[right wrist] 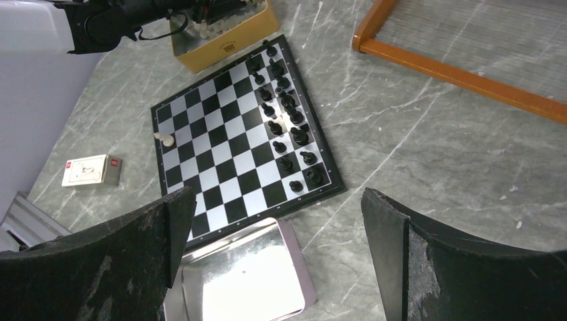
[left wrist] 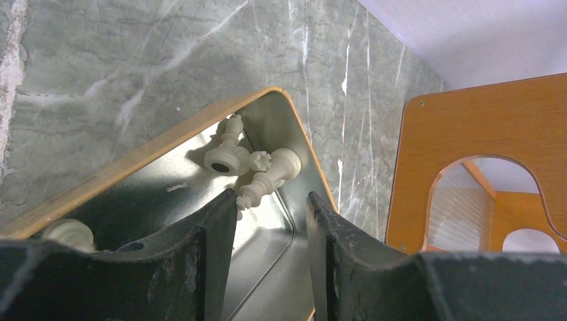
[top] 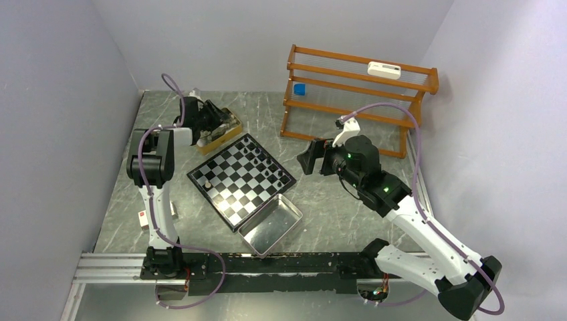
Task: Set up the chess pieces on the board
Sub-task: Pick up the chess piece from the storage box, then place the chess piece on the chessboard.
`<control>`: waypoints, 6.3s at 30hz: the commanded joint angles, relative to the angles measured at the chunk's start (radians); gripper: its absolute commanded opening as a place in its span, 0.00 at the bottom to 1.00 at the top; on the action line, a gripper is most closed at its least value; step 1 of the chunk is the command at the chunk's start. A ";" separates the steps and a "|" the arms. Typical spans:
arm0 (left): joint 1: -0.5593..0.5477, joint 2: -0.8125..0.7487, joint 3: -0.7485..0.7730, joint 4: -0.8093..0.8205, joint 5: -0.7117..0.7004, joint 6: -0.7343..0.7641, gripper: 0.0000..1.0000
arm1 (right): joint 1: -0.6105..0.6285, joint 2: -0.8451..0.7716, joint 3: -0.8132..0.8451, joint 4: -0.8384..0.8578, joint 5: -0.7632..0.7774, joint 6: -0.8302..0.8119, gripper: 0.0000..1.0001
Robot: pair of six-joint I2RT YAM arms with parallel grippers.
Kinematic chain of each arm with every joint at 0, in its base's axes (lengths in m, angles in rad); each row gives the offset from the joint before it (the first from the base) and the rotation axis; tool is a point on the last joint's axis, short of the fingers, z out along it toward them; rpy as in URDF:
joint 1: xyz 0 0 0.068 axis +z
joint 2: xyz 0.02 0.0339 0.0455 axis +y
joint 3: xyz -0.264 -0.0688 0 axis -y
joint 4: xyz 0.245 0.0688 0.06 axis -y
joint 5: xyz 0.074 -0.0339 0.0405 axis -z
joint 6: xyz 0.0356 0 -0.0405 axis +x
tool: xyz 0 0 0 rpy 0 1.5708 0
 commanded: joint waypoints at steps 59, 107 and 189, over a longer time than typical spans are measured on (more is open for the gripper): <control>-0.127 -0.568 0.151 -1.182 -0.320 0.514 0.25 | 0.003 -0.219 -0.079 -0.068 -0.010 0.037 1.00; -0.432 -0.807 -0.306 -1.241 -0.400 0.355 0.34 | 0.003 -0.209 -0.132 -0.037 -0.007 0.017 1.00; -0.433 -0.712 -0.343 -1.189 -0.483 0.327 0.24 | 0.003 -0.238 -0.143 -0.047 0.013 0.003 1.00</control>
